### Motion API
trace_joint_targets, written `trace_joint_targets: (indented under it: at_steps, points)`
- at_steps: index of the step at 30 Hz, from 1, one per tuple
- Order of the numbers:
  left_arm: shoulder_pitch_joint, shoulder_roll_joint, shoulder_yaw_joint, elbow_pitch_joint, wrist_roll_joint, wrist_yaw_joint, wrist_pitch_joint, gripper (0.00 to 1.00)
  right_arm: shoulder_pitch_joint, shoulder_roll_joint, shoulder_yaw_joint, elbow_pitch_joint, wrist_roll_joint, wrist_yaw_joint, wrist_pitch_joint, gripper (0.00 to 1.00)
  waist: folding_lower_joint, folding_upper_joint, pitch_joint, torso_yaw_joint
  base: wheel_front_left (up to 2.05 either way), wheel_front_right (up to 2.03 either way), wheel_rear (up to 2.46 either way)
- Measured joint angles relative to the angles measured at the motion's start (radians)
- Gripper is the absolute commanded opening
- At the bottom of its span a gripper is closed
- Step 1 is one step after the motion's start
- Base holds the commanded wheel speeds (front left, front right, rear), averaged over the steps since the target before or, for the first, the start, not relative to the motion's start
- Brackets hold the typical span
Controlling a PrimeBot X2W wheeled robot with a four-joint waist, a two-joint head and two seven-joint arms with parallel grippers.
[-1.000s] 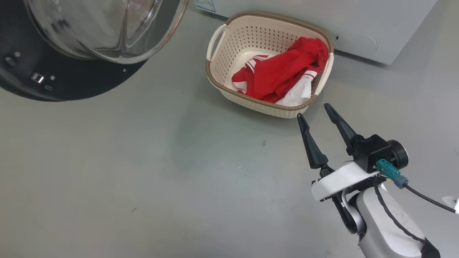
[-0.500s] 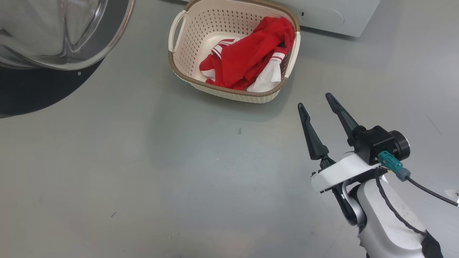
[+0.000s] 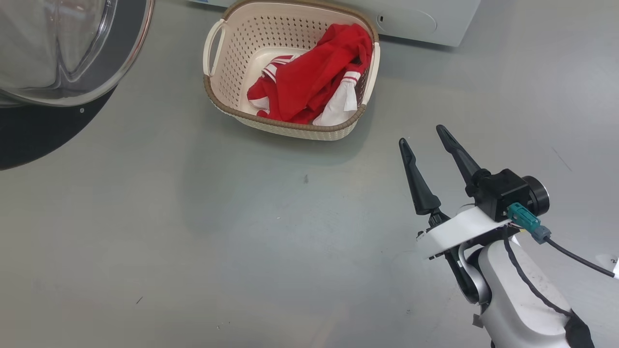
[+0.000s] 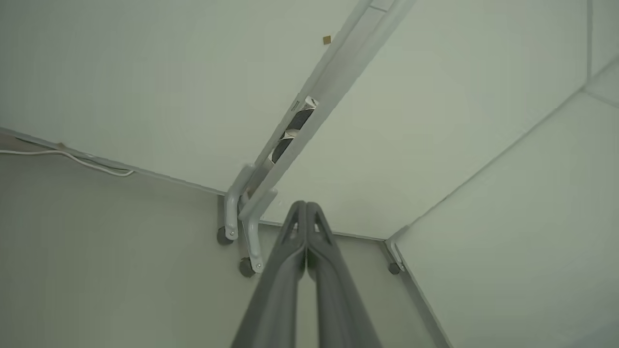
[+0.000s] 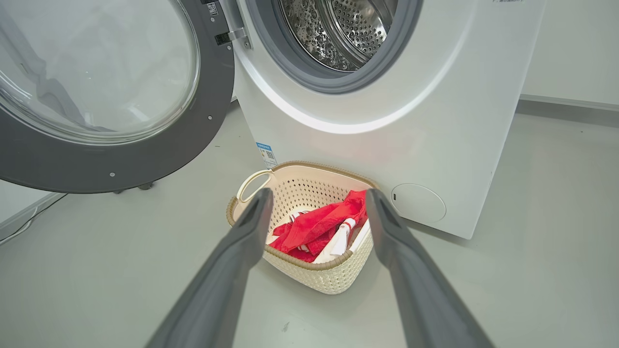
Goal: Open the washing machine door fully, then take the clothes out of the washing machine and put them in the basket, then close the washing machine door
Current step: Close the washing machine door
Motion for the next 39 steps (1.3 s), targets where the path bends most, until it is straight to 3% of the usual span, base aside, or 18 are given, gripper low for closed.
trace_joint_targets:
  at_steps: [9,15,20,28,39]
  points:
    - [-0.125,-0.021,0.08,0.104,-0.163,0.045,0.153,0.0,0.0,0.006,0.0,0.005,0.0,0.0,0.0,1.0,0.0,0.0,-0.006,-0.006,0.0,0.0,0.0]
    - [-0.17,-0.037,0.09,0.146,-0.22,0.047,0.25,0.0,-0.001,0.008,-0.001,0.01,0.0,0.001,-0.001,1.0,0.0,0.0,-0.012,-0.007,0.0,0.0,0.0]
    - [-0.192,-0.041,0.099,0.189,-0.243,0.073,0.323,0.0,-0.001,0.012,0.0,0.013,0.0,0.001,-0.001,1.0,0.0,0.0,-0.016,-0.007,0.0,0.0,0.0]
    - [-0.196,-0.059,0.059,0.224,-0.271,0.063,0.467,0.0,-0.001,0.016,0.001,0.022,0.0,0.001,-0.002,1.0,0.0,0.0,-0.024,-0.016,0.0,0.0,0.0]
    - [-0.196,-0.059,0.052,0.261,-0.289,0.041,0.581,0.0,-0.001,0.024,0.01,0.032,0.0,0.001,-0.004,1.0,0.0,0.0,-0.039,-0.025,0.0,0.0,0.0]
